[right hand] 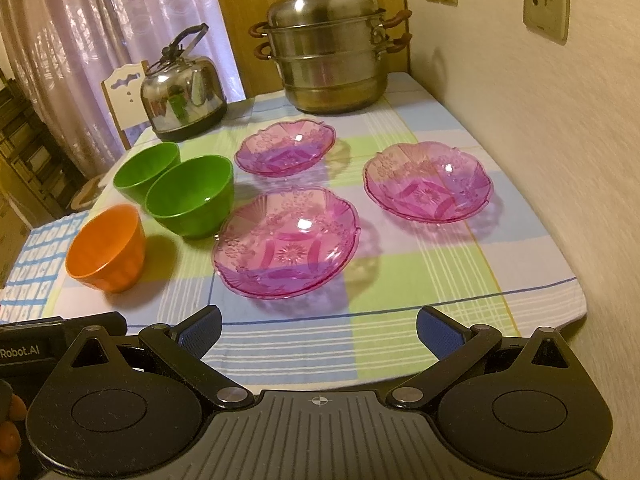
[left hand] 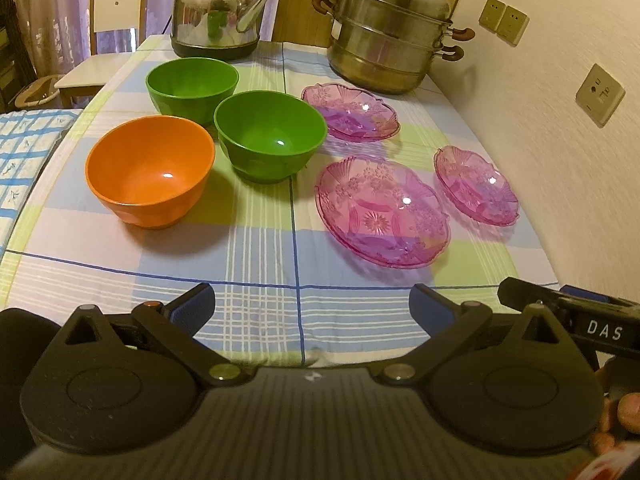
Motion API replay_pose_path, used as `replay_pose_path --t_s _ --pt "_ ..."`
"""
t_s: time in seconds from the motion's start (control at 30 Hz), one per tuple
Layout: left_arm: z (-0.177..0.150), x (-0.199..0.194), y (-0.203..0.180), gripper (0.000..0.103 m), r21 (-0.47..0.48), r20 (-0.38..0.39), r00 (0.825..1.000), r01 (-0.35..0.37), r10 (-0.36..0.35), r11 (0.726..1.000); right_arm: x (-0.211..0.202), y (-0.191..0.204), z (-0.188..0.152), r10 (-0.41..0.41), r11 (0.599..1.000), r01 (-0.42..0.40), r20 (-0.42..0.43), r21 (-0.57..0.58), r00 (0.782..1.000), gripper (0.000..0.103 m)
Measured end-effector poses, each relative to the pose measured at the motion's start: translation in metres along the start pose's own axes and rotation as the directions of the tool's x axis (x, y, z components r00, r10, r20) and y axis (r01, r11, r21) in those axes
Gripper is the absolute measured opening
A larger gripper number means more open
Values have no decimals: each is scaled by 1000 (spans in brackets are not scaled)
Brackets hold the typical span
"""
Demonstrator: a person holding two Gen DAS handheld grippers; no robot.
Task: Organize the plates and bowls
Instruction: 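Move both grippers to the large pink plate and close on its rim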
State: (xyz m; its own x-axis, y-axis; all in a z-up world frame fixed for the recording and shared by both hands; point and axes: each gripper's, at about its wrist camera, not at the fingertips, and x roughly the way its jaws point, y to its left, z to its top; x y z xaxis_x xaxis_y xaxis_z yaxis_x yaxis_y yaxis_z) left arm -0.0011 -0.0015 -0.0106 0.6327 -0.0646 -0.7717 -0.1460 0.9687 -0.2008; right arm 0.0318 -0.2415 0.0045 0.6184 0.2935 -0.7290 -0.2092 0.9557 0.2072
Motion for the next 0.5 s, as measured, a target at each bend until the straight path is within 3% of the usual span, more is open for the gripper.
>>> replay_pose_path --t_s 0.5 --pt "31 59 21 103 -197 -12 996 85 -89 977 42 -26 22 -10 998 9 15 59 1000 102"
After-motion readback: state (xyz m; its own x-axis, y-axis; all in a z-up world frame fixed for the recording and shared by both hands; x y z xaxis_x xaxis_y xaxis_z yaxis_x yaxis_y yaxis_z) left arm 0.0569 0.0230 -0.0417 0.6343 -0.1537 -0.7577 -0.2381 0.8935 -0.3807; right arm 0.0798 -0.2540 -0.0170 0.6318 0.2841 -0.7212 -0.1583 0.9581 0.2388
